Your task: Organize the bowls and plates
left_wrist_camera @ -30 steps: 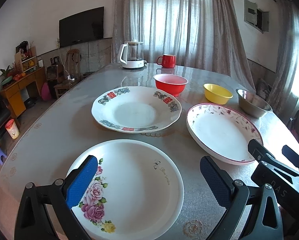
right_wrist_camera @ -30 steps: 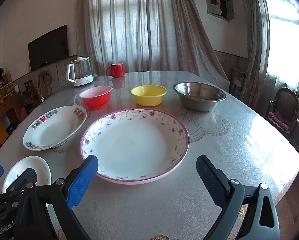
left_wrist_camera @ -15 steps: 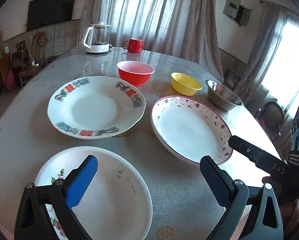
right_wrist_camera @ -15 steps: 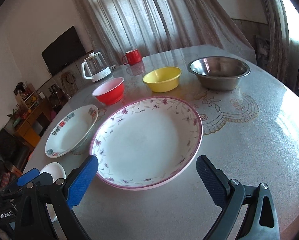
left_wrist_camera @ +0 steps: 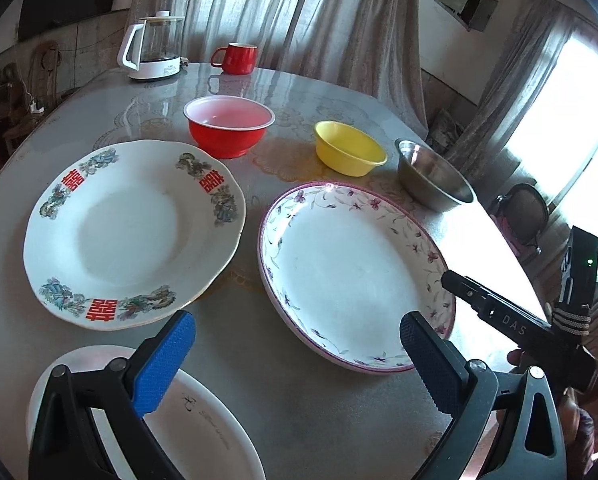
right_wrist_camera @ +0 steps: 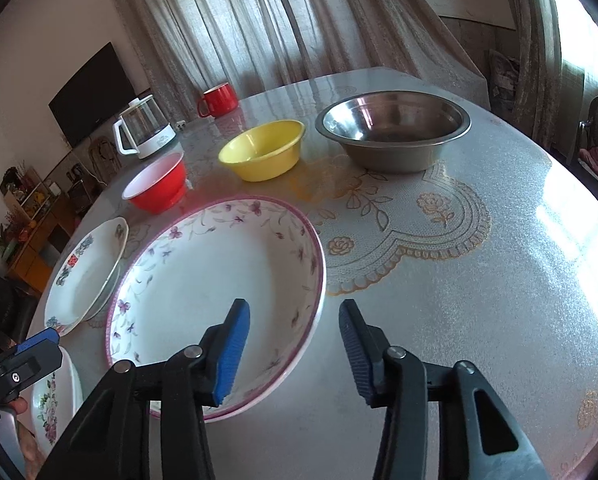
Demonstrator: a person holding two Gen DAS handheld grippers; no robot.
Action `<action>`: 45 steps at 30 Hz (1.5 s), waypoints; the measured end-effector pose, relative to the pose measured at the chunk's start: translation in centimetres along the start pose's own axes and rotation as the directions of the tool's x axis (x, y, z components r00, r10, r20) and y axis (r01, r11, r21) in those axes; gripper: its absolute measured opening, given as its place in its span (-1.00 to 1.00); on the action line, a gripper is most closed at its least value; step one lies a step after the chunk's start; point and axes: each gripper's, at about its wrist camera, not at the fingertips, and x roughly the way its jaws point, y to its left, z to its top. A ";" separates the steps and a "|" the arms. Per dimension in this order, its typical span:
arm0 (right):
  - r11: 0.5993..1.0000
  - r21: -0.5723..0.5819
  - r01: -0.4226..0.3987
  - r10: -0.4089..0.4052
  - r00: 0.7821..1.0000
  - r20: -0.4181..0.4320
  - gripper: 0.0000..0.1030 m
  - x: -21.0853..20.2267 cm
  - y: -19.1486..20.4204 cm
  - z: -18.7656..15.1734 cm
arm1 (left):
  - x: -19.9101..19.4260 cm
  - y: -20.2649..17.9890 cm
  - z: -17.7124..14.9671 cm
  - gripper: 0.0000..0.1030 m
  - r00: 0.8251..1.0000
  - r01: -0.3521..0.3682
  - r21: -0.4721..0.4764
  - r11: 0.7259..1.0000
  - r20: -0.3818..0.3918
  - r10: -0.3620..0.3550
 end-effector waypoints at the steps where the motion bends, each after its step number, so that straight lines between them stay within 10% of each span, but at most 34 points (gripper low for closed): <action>1: 1.000 0.004 0.004 -0.004 1.000 -0.005 -0.14 0.3 -0.2 0.1 | 0.3 0.1 0.2 0.99 1.000 -0.002 -0.003 1.000 -0.003 0.002; 18: 1.000 0.006 -0.003 0.003 0.999 -0.052 -0.46 3.3 -1.4 0.9 | 5.1 0.0 1.3 -0.18 0.990 -0.054 0.006 0.999 -0.132 0.054; 34: 0.996 -0.087 -0.001 -0.004 0.998 -0.057 -0.64 4.0 -0.1 1.0 | 6.0 -0.7 0.8 -0.39 0.984 -0.097 0.069 0.993 -0.146 0.107; 45: 0.998 -0.065 0.025 -0.029 0.998 -0.058 -0.72 2.5 -2.5 1.4 | 5.4 -3.1 -0.4 -0.38 0.990 -0.008 0.094 0.996 -0.142 0.021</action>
